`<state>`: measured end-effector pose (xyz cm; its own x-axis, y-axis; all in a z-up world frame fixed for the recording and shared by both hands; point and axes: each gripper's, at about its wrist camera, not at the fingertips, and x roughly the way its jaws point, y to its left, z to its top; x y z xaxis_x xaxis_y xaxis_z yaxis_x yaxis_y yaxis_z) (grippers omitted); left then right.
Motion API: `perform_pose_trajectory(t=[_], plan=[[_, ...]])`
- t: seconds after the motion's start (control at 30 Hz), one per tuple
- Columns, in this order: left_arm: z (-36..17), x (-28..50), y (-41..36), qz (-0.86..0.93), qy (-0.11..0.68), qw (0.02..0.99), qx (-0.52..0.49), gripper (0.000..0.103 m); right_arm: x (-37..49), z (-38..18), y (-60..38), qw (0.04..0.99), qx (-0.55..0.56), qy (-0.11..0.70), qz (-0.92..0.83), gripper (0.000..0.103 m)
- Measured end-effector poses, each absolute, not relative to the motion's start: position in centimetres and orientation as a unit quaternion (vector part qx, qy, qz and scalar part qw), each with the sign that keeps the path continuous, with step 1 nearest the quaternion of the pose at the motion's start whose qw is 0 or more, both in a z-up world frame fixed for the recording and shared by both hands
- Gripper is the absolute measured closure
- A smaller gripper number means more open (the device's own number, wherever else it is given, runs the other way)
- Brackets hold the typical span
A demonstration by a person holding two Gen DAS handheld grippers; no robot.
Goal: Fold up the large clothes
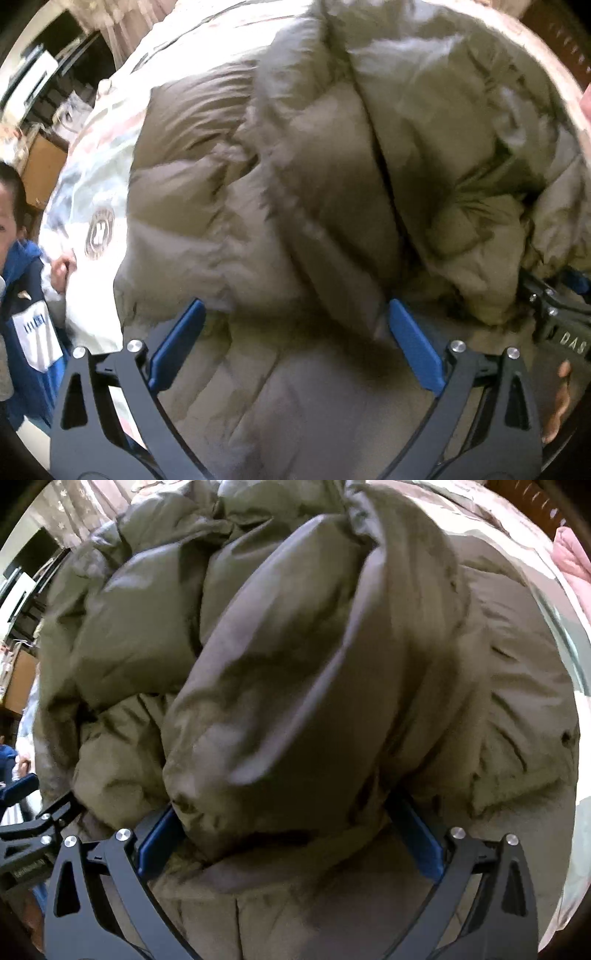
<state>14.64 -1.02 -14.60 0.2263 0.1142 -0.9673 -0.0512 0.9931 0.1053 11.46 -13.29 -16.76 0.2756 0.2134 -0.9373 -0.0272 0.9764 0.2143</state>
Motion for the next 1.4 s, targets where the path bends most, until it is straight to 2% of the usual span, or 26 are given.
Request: perform_pose_trajectory(t=[0.17,0.3,0.37,0.53,0.77,0.8,0.83,0.87,0.9,0.93,0.97,1.0,1.03,1.1,1.23,1.33,1.4], plan=[[-13.1,9.6,5.3,0.026,0.627,0.778,-0.035,0.003,6.2,-13.2,-17.1,0.811,0.042,0.576,0.092,0.001],[-14.2,3.6,10.8,0.017,0.626,0.776,-0.073,0.003,-0.6,-12.6,-24.6,0.838,0.012,0.544,-0.030,0.001],[-15.9,1.0,12.7,0.038,0.640,0.763,-0.079,0.003,-4.0,-14.3,-28.6,0.814,0.066,0.570,-0.092,0.001],[-19.9,-1.6,14.2,0.043,0.692,0.711,-0.112,0.003,-6.2,-20.1,-35.7,0.682,0.369,0.628,-0.076,0.001],[-22.0,-1.5,14.4,0.033,0.713,0.687,-0.134,0.002,-5.1,-20.9,-31.8,0.695,0.265,0.666,-0.053,0.001],[-22.5,-1.7,14.9,0.028,0.716,0.680,-0.158,0.003,-5.2,-21.5,-31.8,0.687,0.262,0.675,-0.053,0.001],[-22.7,-2.1,15.4,0.023,0.715,0.676,-0.177,0.018,-5.4,-22.2,-31.7,0.677,0.268,0.683,-0.050,0.001],[-22.8,-2.4,15.8,0.011,0.712,0.672,-0.202,0.027,-5.5,-22.4,-31.6,0.674,0.272,0.685,-0.049,0.001],[-22.7,-2.5,16.1,0.004,0.710,0.672,-0.211,0.044,-5.7,-22.3,-31.5,0.674,0.271,0.685,-0.046,0.009],[-22.3,-2.6,16.1,-0.010,0.704,0.676,-0.219,0.055,-5.9,-22.0,-31.4,0.678,0.273,0.681,-0.038,0.020],[-21.8,-2.6,16.2,-0.026,0.697,0.678,-0.232,0.075,-6.1,-21.9,-31.6,0.677,0.294,0.674,-0.018,0.052],[-21.3,-2.7,16.2,-0.038,0.692,0.680,-0.241,0.085,-6.7,-21.6,-31.1,0.674,0.315,0.668,0.001,0.077],[-21.0,-2.7,16.1,-0.043,0.689,0.682,-0.243,0.090,-6.8,-21.2,-30.9,0.676,0.329,0.659,0.022,0.083],[-20.0,-2.8,16.5,-0.061,0.674,0.688,-0.263,0.093,-6.9,-20.1,-30.9,0.681,0.361,0.634,0.058,0.089],[-15.6,-2.9,19.4,-0.131,0.583,0.712,-0.369,0.093,-5.3,-14.4,-32.2,0.711,0.454,0.510,0.169,0.090],[-11.6,-1.0,21.3,-0.157,0.516,0.736,-0.410,0.093,-1.0,-9.1,-32.1,0.736,0.467,0.446,0.205,0.091],[-8.8,1.3,22.1,-0.131,0.491,0.763,-0.400,0.093,1.7,-6.3,-32.7,0.758,0.455,0.417,0.209,0.091]])
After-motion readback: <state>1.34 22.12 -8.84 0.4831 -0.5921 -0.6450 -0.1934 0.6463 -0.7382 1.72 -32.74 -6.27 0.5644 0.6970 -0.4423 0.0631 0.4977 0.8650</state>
